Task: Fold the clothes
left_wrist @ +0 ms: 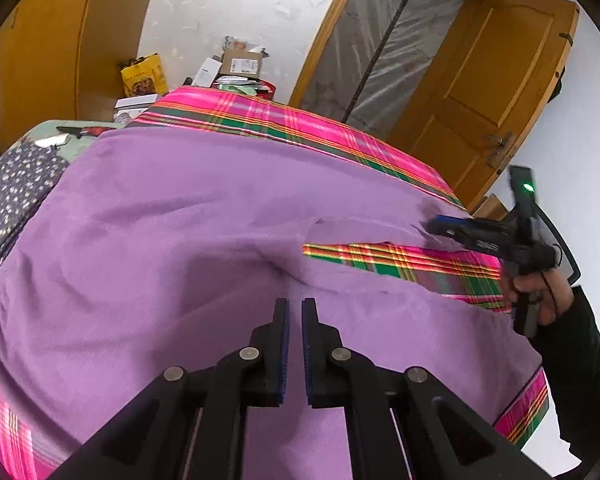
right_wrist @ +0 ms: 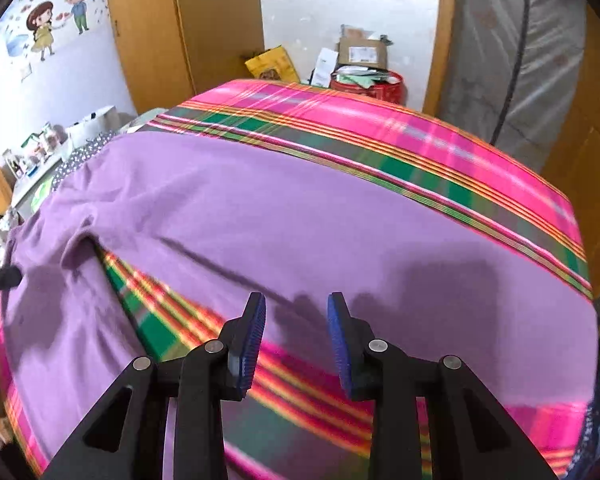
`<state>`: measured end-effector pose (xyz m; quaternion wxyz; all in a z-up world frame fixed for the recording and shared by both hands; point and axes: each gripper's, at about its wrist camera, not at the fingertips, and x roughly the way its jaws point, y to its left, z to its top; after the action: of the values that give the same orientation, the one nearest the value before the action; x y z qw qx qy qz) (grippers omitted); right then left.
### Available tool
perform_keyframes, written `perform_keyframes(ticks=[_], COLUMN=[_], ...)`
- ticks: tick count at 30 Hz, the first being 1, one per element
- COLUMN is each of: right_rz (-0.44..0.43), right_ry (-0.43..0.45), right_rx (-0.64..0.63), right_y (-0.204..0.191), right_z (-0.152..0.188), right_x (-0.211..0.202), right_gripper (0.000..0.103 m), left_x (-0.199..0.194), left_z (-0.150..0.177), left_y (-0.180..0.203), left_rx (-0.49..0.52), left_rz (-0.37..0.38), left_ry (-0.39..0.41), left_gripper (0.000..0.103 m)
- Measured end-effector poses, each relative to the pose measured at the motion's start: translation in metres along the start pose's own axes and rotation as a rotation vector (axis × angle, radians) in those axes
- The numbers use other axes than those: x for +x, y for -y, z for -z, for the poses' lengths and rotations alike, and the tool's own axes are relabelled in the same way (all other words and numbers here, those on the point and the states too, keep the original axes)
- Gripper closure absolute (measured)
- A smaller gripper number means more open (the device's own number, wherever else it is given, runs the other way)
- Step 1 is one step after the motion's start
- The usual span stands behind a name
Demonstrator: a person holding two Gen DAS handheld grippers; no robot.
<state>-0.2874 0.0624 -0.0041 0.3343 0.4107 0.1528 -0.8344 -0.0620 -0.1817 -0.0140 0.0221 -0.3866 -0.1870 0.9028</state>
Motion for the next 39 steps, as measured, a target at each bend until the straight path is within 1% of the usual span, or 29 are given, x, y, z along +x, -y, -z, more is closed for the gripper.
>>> perform_keyframes(ticks=[4,7,12,14,15,19,21,23,25,28,33,36,39], right_rz=[0.004,-0.005,-0.088,-0.102,-0.094,-0.092,-0.094,-0.1,-0.106,-0.131,-0.109,-0.093,-0.067], right_ry=[-0.022,-0.088,-0.167,-0.187,-0.184,-0.102,-0.066,-0.05,-0.063,-0.093,-0.082,-0.084,-0.083], right_rx=[0.01,0.001,-0.065,-0.095,-0.097,-0.039,-0.011,-0.014,-0.026,-0.038,-0.09,-0.114,-0.111], right_y=[-0.012,-0.015,-0.025,-0.029,-0.03,-0.034,-0.042,-0.056,-0.068,-0.085,-0.098,-0.106,-0.109], right_z=[-0.019,-0.021,-0.001,0.004,0.005,-0.01,-0.023,-0.034,-0.039,-0.036,-0.017,-0.013,-0.013], right_x=[0.026,0.041,0.028,0.023,0.02,0.012,0.016,0.027,0.038,0.053,0.052,0.051,0.05], right_gripper=[0.07,0.07,0.07,0.069,0.069,0.069,0.069,0.069,0.069,0.069,0.068,0.064,0.064], left_x=[-0.01,-0.02,-0.032,-0.033,-0.033,-0.033,-0.034,-0.037,-0.04,-0.046,-0.045,-0.043,-0.045], left_z=[0.008,0.014,0.023,0.025,0.026,0.025,0.026,0.026,0.028,0.029,0.033,0.033,0.034], left_y=[-0.016,-0.029,-0.043,-0.046,-0.047,-0.05,-0.051,-0.052,-0.056,-0.063,-0.078,-0.082,-0.081], left_rx=[-0.037,-0.06,-0.077,-0.081,-0.083,-0.095,-0.096,-0.099,-0.105,-0.117,-0.16,-0.177,-0.176], left_rz=[-0.014,-0.025,-0.035,-0.035,-0.034,-0.029,-0.029,-0.03,-0.038,-0.054,-0.072,-0.068,-0.061], left_ry=[0.006,0.015,0.026,0.026,0.025,0.026,0.03,0.034,0.041,0.049,0.04,0.033,0.037], left_gripper=[0.098,0.098,0.098,0.098,0.098,0.098,0.098,0.098,0.098,0.098,0.098,0.098,0.098])
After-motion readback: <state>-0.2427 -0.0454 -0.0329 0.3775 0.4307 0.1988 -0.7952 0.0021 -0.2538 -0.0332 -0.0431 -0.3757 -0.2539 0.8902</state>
